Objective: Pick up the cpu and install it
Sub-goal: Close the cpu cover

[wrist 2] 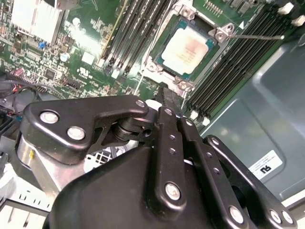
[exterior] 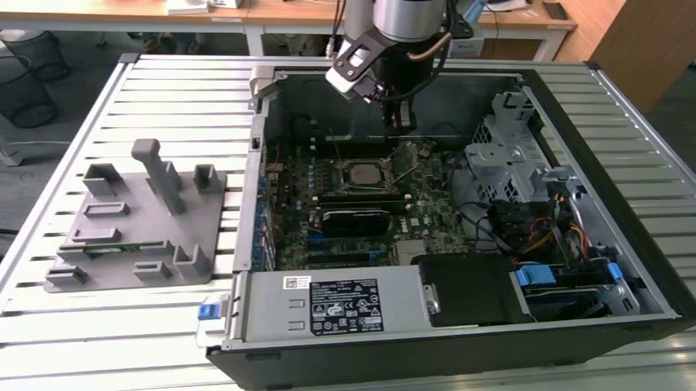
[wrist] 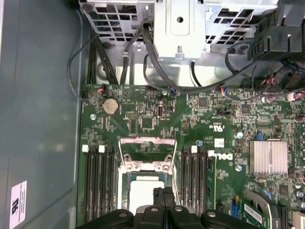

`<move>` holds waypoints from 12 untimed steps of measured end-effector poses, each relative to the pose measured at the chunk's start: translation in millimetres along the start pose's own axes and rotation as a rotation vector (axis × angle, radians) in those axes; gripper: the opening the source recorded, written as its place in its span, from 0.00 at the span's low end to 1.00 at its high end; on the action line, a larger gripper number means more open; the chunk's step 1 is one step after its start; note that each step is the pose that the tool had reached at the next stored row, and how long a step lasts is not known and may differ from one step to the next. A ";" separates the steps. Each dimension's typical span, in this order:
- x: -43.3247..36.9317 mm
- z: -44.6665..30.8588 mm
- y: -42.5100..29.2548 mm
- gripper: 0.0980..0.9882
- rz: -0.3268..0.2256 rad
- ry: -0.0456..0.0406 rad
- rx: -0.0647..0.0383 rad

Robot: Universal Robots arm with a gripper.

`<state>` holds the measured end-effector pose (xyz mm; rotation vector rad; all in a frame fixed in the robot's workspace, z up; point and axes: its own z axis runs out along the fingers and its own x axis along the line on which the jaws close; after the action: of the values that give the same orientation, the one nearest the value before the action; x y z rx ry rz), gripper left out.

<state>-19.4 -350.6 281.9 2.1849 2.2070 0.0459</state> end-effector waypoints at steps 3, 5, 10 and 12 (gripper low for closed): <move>0.0 0.2 4.4 0.01 0.000 0.0000 0.000; -0.1 0.4 8.4 0.01 0.000 0.0000 0.000; -0.2 0.9 19.8 0.01 0.000 0.0000 0.000; -0.2 1.1 24.2 0.01 0.000 -0.0001 0.000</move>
<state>4.9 -350.6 281.9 2.1849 2.2070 0.0458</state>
